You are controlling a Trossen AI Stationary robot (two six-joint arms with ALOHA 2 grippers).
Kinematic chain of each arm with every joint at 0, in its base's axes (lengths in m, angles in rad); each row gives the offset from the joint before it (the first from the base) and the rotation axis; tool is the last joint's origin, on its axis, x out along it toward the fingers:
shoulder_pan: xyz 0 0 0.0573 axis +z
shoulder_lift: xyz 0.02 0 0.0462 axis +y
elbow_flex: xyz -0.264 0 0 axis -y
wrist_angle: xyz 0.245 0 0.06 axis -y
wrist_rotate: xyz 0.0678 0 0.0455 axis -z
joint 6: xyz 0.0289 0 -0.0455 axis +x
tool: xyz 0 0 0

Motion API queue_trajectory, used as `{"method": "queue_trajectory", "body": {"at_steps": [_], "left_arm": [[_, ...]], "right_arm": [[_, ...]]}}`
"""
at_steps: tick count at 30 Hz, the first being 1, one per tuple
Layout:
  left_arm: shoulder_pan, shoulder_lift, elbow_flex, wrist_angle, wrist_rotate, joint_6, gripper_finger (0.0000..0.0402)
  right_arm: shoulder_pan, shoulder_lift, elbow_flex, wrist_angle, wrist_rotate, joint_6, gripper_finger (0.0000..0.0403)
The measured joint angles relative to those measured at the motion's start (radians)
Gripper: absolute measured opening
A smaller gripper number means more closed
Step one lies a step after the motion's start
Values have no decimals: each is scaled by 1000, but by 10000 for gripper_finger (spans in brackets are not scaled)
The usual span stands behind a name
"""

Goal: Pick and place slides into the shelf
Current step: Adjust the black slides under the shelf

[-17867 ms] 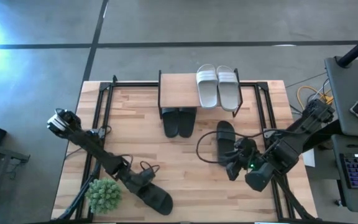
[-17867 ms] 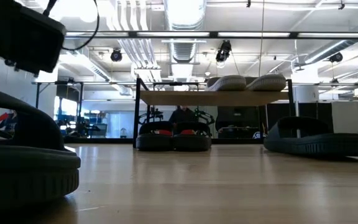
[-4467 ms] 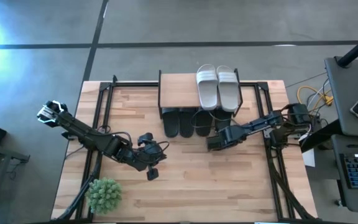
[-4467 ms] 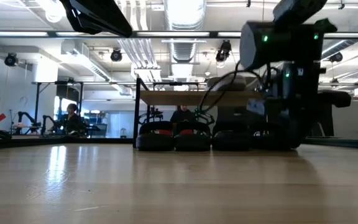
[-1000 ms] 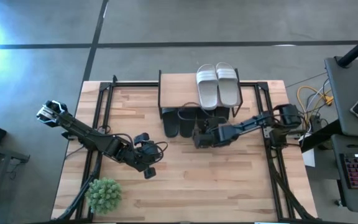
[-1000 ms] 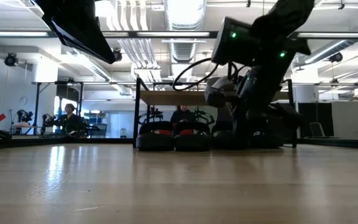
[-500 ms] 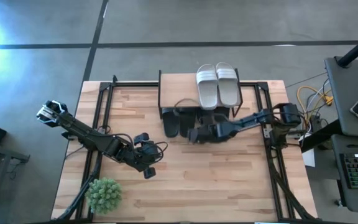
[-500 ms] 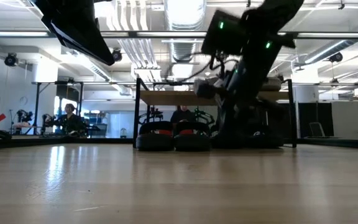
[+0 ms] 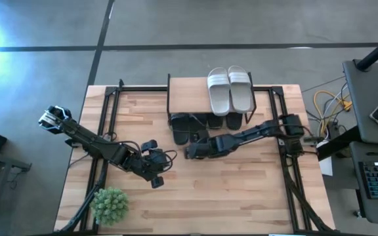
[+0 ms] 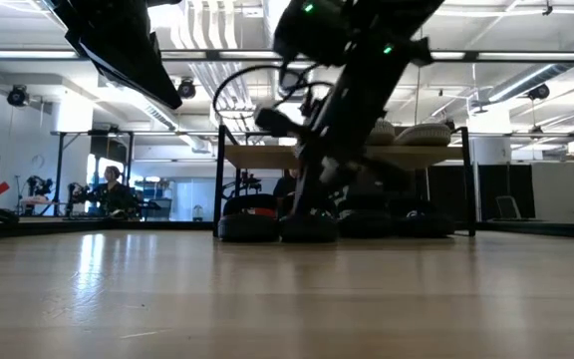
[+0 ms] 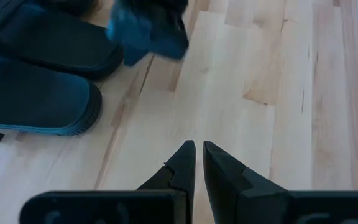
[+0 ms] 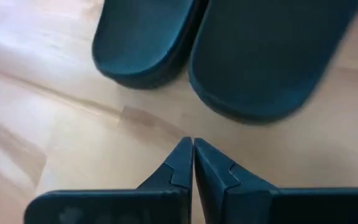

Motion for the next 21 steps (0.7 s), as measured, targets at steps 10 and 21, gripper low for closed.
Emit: {"method": "queue_trajectory", "body": {"at_steps": [10,21], "left_arm": [[-1,-6,0,-20,7,-9,17],[-1,-6,0,-27,12,-8,17]], "right_arm": [[-73,119,90,-79,42,-16,8],[-226,89,91,-51,-17,-201,8]]}}
